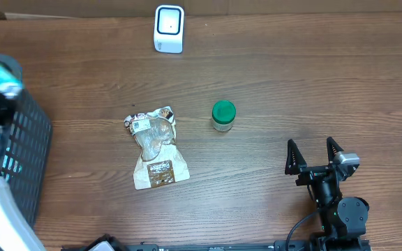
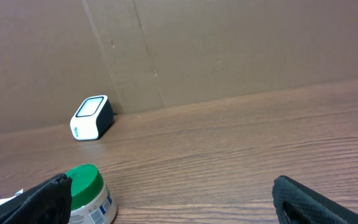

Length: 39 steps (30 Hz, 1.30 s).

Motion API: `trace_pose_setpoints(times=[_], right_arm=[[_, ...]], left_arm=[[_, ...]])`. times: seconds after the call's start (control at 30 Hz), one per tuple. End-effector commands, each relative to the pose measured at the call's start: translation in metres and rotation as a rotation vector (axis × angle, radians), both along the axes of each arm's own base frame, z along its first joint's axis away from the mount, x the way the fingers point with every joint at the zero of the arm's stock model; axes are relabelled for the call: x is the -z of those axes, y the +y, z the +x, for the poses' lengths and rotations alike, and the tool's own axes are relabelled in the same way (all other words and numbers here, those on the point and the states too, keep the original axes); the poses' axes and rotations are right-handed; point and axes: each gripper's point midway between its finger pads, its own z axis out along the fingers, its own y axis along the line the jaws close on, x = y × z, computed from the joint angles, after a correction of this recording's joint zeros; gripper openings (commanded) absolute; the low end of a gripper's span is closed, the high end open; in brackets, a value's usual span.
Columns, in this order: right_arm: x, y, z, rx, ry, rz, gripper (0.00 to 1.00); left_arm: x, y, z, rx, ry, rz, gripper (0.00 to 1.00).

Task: Scan the item barcode
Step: 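Lift the tissue pack up to the white scanner, then place the tissue pack beside the jar and open the left gripper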

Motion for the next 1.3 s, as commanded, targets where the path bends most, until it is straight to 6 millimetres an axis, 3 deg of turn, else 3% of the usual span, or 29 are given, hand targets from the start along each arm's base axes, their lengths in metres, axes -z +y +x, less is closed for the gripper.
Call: trace_pose_setpoints(times=[0.0,0.17,0.47,0.63,0.73,0.9,1.13,1.17,1.27], right_arm=[[0.003,-0.001,0.0,0.006,-0.001,-0.008,1.0],[0.003,-0.001,0.0,0.006,-0.001,-0.008,1.0],[0.003,-0.001,0.0,0.006,-0.001,-0.008,1.0],[0.003,-0.001,0.0,0.006,-0.001,-0.008,1.0],[0.003,-0.001,0.0,0.006,-0.001,-0.008,1.0],[0.003,-0.001,0.0,0.006,-0.001,-0.008,1.0],[0.003,-0.001,0.0,0.006,-0.001,-0.008,1.0],[0.003,-0.001,0.0,0.006,-0.001,-0.008,1.0],[0.003,-0.001,0.0,0.006,-0.001,-0.008,1.0]], left_arm=[[0.015,-0.051,0.018,0.214,0.061,0.008,0.04],[0.056,-0.123,0.039,0.435,0.182,-0.044,0.04],[0.171,-0.256,0.061,0.733,0.496,-0.124,0.04],[0.225,-0.306,0.063,0.826,0.611,-0.121,0.04],[0.254,-0.325,0.059,0.842,0.678,-0.129,0.04],[0.289,-0.337,0.057,0.774,0.764,-0.183,0.04],[0.314,-0.348,0.054,0.729,0.819,-0.272,0.04],[0.315,-0.351,0.054,0.736,0.819,-0.284,0.06],[0.314,-0.354,0.053,0.757,0.818,-0.289,0.4]])
